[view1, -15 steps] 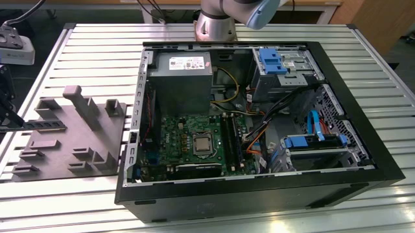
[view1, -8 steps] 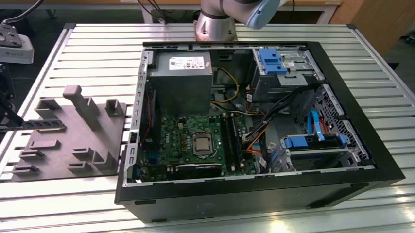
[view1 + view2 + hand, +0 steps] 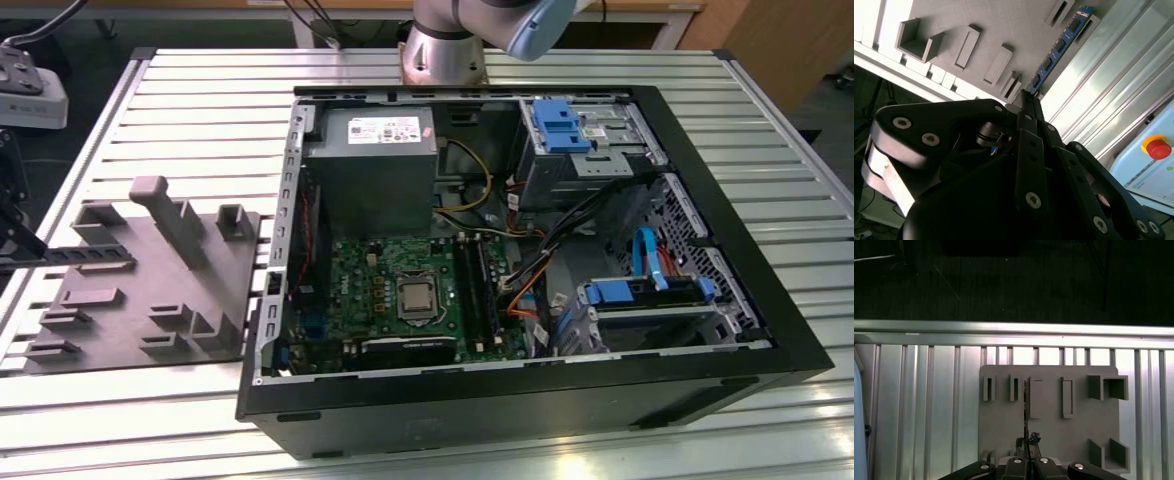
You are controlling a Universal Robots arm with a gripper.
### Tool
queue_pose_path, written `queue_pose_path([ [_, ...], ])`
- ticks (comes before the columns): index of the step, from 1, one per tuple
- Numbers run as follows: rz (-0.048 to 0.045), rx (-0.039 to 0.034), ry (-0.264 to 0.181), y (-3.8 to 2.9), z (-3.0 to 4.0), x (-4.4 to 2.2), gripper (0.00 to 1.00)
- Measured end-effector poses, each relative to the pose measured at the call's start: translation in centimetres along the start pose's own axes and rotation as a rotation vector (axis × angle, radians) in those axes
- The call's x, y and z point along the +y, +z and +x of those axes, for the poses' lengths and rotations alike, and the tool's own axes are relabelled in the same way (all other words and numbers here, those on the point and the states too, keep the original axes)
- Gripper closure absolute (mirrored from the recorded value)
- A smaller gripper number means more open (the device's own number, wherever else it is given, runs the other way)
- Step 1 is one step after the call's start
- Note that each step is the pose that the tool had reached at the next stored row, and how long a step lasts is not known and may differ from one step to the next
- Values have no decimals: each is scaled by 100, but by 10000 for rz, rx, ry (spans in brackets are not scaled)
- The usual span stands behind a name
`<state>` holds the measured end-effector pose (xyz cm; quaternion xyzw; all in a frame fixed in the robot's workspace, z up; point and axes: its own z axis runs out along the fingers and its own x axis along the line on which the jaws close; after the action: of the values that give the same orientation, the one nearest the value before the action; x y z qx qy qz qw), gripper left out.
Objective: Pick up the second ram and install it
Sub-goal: 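Pick up the second ram and move it above second insertion slot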
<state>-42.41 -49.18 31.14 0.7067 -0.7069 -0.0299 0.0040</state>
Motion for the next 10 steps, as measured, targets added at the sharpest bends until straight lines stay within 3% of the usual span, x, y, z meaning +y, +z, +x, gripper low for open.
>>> queue_pose_path([
  [10, 0, 0, 0, -35, -4, 2, 88],
])
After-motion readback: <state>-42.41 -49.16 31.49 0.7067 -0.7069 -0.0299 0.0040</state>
